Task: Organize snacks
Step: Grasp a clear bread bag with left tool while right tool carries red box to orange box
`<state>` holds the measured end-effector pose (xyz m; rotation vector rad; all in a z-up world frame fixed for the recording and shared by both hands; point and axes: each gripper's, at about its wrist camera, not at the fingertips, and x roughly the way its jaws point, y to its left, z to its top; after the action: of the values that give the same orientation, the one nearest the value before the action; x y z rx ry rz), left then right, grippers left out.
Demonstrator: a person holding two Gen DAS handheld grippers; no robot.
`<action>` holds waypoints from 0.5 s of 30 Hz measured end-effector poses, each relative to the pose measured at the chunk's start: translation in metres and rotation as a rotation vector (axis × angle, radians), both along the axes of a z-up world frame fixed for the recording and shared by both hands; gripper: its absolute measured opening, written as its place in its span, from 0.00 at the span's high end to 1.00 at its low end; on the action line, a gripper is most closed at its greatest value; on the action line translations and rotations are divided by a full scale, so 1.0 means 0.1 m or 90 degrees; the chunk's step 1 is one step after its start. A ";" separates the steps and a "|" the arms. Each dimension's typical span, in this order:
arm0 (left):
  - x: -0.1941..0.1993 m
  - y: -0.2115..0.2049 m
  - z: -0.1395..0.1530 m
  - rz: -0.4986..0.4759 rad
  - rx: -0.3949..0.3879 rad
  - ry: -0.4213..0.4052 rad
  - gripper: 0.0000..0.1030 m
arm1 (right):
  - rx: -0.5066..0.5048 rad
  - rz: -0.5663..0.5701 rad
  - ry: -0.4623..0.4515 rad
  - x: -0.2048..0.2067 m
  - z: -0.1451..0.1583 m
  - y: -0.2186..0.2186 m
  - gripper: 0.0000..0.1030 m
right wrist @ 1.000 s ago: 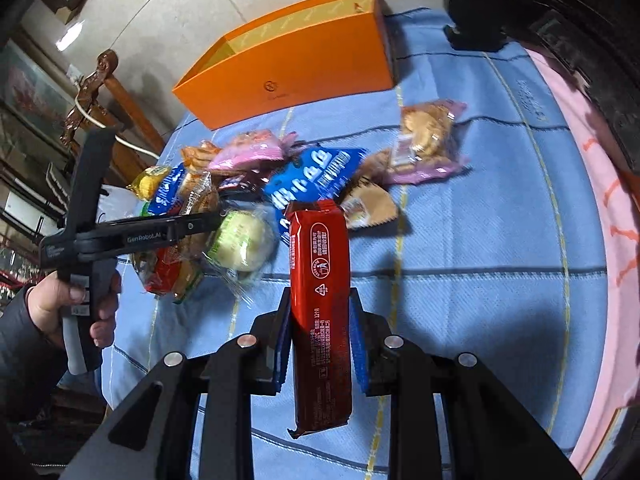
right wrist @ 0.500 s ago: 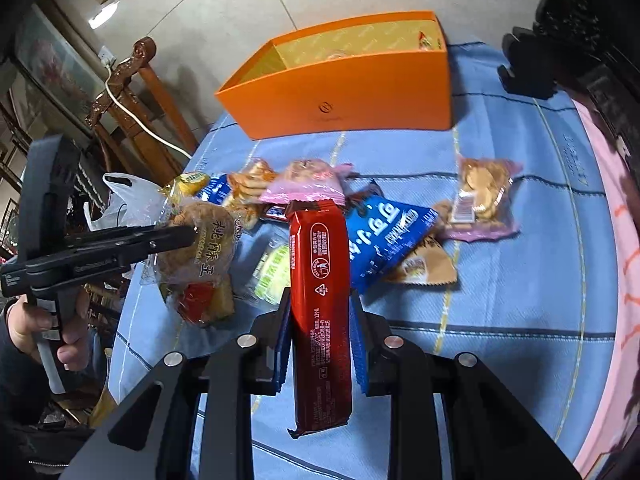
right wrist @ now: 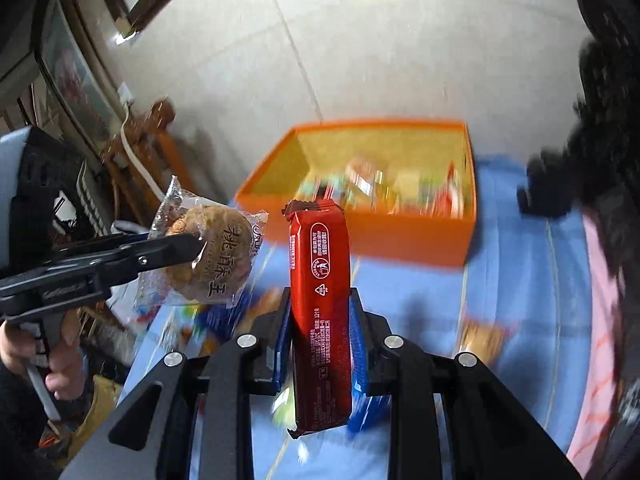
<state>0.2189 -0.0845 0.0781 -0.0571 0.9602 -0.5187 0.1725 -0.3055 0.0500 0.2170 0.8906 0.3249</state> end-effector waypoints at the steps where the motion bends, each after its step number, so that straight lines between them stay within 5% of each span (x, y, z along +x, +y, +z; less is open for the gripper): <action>1: 0.12 -0.04 0.06 0.004 0.002 -0.012 0.74 | -0.003 -0.008 -0.009 0.18 0.04 -0.02 0.75; 8: 1.24 -0.43 0.03 0.017 0.036 -0.038 0.74 | -0.044 -0.063 0.001 1.36 -0.09 -0.10 0.75; 10: 1.47 -0.51 -0.11 0.031 0.058 -0.025 0.73 | -0.064 -0.081 0.011 1.57 -0.23 -0.11 0.63; 11: 1.60 -0.54 -0.21 0.056 0.093 -0.027 0.63 | -0.065 -0.093 0.023 1.66 -0.32 -0.14 0.50; 12: 1.65 -0.55 -0.27 0.075 0.126 -0.030 0.33 | -0.068 -0.117 0.031 1.70 -0.38 -0.19 0.27; 14: 1.65 -0.50 -0.31 0.107 0.155 -0.062 0.12 | -0.071 -0.150 0.015 1.62 -0.42 -0.27 0.24; 15: 1.62 -0.45 -0.31 0.108 0.147 -0.072 0.12 | -0.062 -0.144 0.010 1.56 -0.44 -0.30 0.23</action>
<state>0.3814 -0.1295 0.0467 0.0980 0.8896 -0.2504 0.3285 -0.3359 0.0059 0.2271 0.8851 0.0699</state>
